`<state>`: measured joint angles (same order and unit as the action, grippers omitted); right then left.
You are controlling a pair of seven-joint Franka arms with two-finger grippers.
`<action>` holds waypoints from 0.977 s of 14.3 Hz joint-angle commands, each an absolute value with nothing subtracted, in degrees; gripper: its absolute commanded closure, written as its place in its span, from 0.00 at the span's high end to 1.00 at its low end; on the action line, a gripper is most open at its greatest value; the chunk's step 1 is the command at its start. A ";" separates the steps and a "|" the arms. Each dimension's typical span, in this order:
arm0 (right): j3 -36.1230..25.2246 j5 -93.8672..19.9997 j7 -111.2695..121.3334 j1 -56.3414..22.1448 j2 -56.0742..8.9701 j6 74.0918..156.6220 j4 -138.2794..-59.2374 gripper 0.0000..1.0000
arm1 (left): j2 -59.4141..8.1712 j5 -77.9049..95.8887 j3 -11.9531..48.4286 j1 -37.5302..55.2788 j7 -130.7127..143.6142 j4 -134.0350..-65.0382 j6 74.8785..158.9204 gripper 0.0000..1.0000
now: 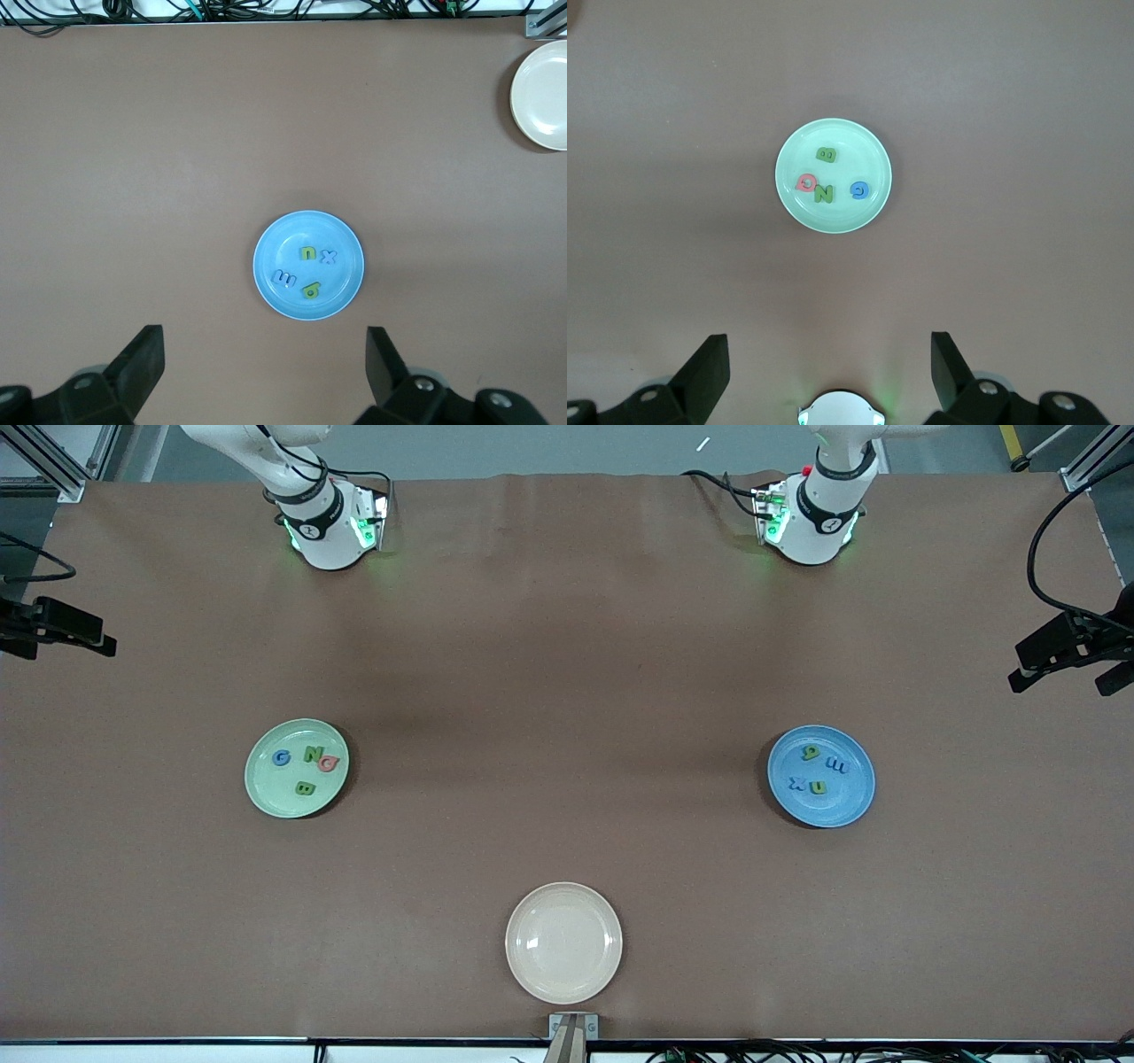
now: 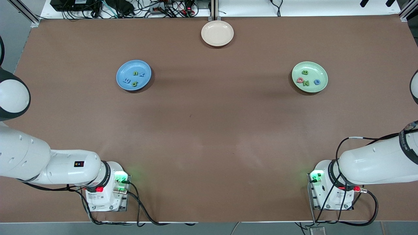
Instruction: Sort upper and lower case letters into plates
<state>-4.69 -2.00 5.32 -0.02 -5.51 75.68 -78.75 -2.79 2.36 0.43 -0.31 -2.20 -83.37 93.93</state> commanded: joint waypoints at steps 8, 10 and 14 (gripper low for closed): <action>-3.08 -1.85 5.27 0.00 7.28 84.89 -96.40 1.00 | -2.55 2.46 0.88 -0.70 -2.90 -82.71 93.16 1.00; -3.08 -1.85 5.27 0.00 7.82 85.60 -97.21 1.00 | -2.55 2.46 0.88 -0.70 -2.90 -82.71 93.16 1.00; -3.08 -0.18 5.45 0.00 7.82 86.22 -97.12 1.00 | -2.55 2.46 0.88 -0.70 -2.90 -82.71 93.16 1.00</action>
